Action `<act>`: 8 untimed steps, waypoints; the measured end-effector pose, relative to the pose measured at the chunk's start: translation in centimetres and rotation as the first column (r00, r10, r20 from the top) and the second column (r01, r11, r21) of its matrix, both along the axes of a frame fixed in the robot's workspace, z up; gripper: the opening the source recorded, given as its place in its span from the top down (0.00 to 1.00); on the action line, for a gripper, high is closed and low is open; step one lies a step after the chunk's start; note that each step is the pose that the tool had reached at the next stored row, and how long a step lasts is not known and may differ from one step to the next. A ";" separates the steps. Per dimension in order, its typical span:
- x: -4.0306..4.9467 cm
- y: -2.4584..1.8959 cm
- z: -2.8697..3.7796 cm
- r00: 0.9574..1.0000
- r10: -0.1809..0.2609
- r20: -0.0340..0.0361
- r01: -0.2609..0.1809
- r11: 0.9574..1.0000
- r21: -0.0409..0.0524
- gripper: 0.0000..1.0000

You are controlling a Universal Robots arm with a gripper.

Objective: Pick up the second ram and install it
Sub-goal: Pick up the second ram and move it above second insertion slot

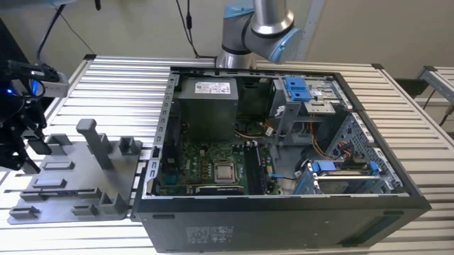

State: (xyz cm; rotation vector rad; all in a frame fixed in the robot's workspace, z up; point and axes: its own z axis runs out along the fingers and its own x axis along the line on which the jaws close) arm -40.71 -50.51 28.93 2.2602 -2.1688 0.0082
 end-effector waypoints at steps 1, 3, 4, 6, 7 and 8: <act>0.00 -0.01 -0.13 1.000 0.000 0.000 0.000 1.000 -0.001 0.52; -0.02 -0.04 -0.41 1.000 0.000 0.000 0.000 1.000 -0.003 0.52; -0.02 -0.06 -0.55 1.000 0.000 0.000 0.000 1.000 -0.004 0.52; -0.04 -0.09 -0.84 1.000 0.000 0.000 0.000 1.000 -0.006 0.52; -0.04 -0.10 -1.00 1.000 0.000 0.000 0.000 1.000 -0.006 0.52; -0.05 -0.11 -1.16 1.000 0.000 0.000 0.000 1.000 -0.007 0.52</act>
